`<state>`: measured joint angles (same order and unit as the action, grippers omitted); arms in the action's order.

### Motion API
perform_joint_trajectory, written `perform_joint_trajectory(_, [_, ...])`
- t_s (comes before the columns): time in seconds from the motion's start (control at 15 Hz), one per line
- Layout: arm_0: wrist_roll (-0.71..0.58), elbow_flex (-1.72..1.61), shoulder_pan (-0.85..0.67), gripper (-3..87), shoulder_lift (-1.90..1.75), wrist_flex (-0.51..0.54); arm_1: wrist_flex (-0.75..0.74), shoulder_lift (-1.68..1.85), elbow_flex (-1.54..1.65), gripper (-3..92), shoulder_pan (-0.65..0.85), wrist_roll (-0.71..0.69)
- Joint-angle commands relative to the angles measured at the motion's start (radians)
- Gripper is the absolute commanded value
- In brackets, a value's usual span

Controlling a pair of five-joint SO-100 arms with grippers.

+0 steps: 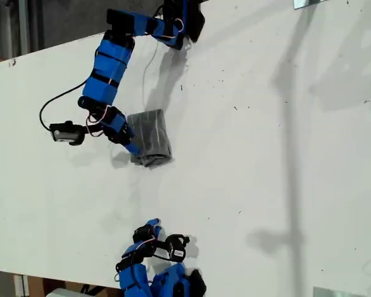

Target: Grasp corners of a square towel and fold twice.

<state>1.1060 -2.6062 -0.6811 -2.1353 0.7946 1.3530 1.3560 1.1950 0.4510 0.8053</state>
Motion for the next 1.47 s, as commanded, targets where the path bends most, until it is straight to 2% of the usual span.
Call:
perform_joint_trajectory(0.0, [0.005, -0.002, -0.006, 7.7, -0.052, 0.0, -0.035, 0.387, 0.325, 27.2, -0.028, 0.063])
perform_joint_trajectory(0.13, [0.003, -0.183, 0.044, 7.7, -0.425, 0.031, -0.156, 0.727, 0.721, 27.4, -0.118, 0.173])
perform_joint_trajectory(0.2, [0.032, -0.319, 0.077, 8.2, -0.773, 0.123, -0.233, 0.884, 0.919, 29.2, -0.169, 0.245])
perform_joint_trajectory(0.27, [0.087, -0.425, 0.115, 8.3, -1.158, 0.318, -0.288, 1.015, 1.091, 31.9, -0.221, 0.319])
perform_joint_trajectory(0.33, [0.158, -0.457, 0.147, 7.9, -1.345, 0.48, -0.331, 1.121, 1.226, 31.9, -0.27, 0.38])
perform_joint_trajectory(0.47, [0.179, -0.451, 0.227, 7.3, -1.344, 0.477, -0.368, 1.235, 1.402, 30.2, -0.345, 0.485])
perform_joint_trajectory(0.6, [0.207, -0.46, 0.276, 7.3, -1.344, 0.494, -0.314, 1.359, 1.486, 29.9, -0.419, 0.569])
perform_joint_trajectory(0.67, [0.216, -0.466, 0.295, 7.3, -1.344, 0.503, -0.238, 1.463, 1.525, 30.0, -0.428, 0.603])
perform_joint_trajectory(0.8, [0.212, -0.472, 0.299, 8.1, -1.344, 0.535, 0.061, 1.939, 1.666, 29.9, -0.383, 0.672])
perform_joint_trajectory(0.87, [0.233, -0.482, 0.314, 8.1, -1.342, 0.535, 0.155, 1.888, 1.598, 31.6, -0.373, 0.73])
perform_joint_trajectory(1.0, [0.324, -0.5, 0.359, 6.2, -1.342, 0.534, 0.146, 1.939, 1.615, 29.3, -0.403, 0.767])
perform_joint_trajectory(1.07, [0.235, -0.509, 0.365, 6.0, -1.342, 0.517, 0.107, 1.939, 1.647, 29.2, -0.413, 0.767])
perform_joint_trajectory(1.2, [-0.015, -0.515, 0.403, 6.0, -1.342, 0.4, 0.064, 1.937, 1.703, 25.5, -0.423, 0.77])
perform_joint_trajectory(1.27, [-0.069, -0.515, 0.411, 6.0, -1.342, 0.397, 0.066, 1.937, 1.698, 24.8, -0.422, 0.775])
perform_joint_trajectory(1.33, [-0.026, -0.515, 0.41, 5.9, -1.342, 0.48, 0.063, 1.937, 1.692, 23.0, -0.459, 0.802])
perform_joint_trajectory(1.4, [-0.091, -0.515, 0.413, 5.7, -1.341, 0.499, 0.06, 1.937, 1.694, 21.8, -0.443, 0.81])
